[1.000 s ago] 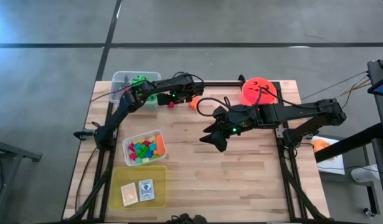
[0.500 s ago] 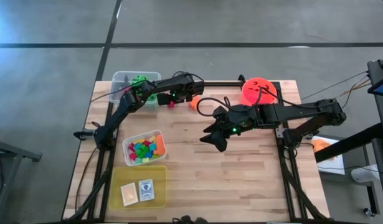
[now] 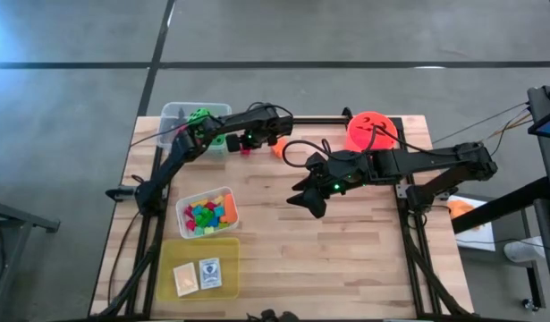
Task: Pick & Place Toys
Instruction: Put the red game piece into the white bin, then put the orange game piece into the white bin
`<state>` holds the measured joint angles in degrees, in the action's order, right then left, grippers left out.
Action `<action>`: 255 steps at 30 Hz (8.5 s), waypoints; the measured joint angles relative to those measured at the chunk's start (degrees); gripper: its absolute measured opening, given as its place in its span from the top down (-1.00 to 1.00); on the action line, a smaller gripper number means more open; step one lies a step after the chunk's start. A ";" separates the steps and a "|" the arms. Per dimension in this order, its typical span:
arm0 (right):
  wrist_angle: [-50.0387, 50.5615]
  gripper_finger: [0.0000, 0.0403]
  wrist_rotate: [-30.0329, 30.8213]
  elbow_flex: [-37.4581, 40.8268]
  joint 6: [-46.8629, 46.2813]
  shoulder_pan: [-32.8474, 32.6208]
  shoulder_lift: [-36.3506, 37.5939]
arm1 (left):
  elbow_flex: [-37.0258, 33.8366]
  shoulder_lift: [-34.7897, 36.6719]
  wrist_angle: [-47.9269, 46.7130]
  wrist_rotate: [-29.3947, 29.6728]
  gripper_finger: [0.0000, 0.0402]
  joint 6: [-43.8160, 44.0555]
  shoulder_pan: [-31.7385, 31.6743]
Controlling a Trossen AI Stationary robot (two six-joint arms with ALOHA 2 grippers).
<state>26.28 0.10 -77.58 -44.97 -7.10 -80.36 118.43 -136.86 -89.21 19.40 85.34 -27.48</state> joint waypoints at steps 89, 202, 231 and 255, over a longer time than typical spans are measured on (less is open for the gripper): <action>-0.07 -0.40 0.11 0.02 -1.53 1.56 -0.17 | -1.92 3.89 4.04 -4.83 0.96 34.51 -1.76; 0.06 -0.40 1.46 0.02 -1.51 1.89 -0.42 | -23.58 12.06 23.62 -16.20 0.95 1.84 4.09; 0.02 -0.40 1.47 0.02 -1.51 1.88 -0.42 | -18.60 15.87 25.57 -17.08 -0.17 -0.41 4.07; -0.02 -0.40 1.46 0.02 -1.51 1.89 -0.43 | -27.44 44.71 14.00 -2.48 0.87 -31.69 10.82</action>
<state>26.27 1.56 -77.56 -46.48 -5.21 -80.78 90.99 -92.15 -75.21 16.92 53.65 -16.66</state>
